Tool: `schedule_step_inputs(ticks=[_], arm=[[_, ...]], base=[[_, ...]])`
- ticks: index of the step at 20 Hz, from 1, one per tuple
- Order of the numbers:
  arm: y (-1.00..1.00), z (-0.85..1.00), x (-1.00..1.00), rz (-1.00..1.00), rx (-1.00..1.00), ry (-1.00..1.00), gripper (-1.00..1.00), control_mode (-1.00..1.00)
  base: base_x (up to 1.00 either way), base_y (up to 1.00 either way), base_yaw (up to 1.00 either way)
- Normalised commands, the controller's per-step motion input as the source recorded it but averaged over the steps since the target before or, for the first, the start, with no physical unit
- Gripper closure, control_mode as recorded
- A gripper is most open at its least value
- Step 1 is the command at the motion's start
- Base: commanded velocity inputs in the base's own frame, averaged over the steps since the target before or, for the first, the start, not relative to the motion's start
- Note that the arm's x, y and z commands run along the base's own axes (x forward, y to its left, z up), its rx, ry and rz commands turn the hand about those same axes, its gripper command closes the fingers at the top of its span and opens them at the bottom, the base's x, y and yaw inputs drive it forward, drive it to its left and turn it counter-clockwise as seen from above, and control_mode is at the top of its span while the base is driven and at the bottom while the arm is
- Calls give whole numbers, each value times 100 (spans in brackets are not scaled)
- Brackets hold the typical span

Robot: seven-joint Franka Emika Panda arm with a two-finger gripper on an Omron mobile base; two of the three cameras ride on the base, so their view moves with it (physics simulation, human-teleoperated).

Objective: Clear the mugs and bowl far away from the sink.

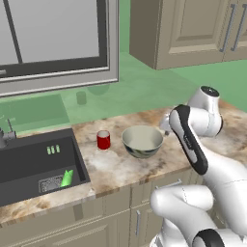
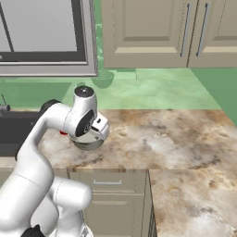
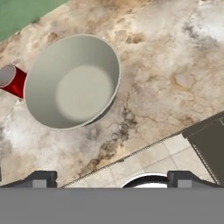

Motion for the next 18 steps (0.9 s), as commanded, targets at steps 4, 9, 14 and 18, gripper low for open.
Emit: schedule_step_inputs(ticks=[4,9,14,18], arm=[[0,-14,15,0,1,8,-100,-100],[0,-26,10,1,2,1,-100,-100],[0,-20,14,0,0,0,-100,-100],[0,-6,22,0,0,0,-100,-100]], base=[[0,0,0],[0,0,0],[0,0,0],[0,0,0]])
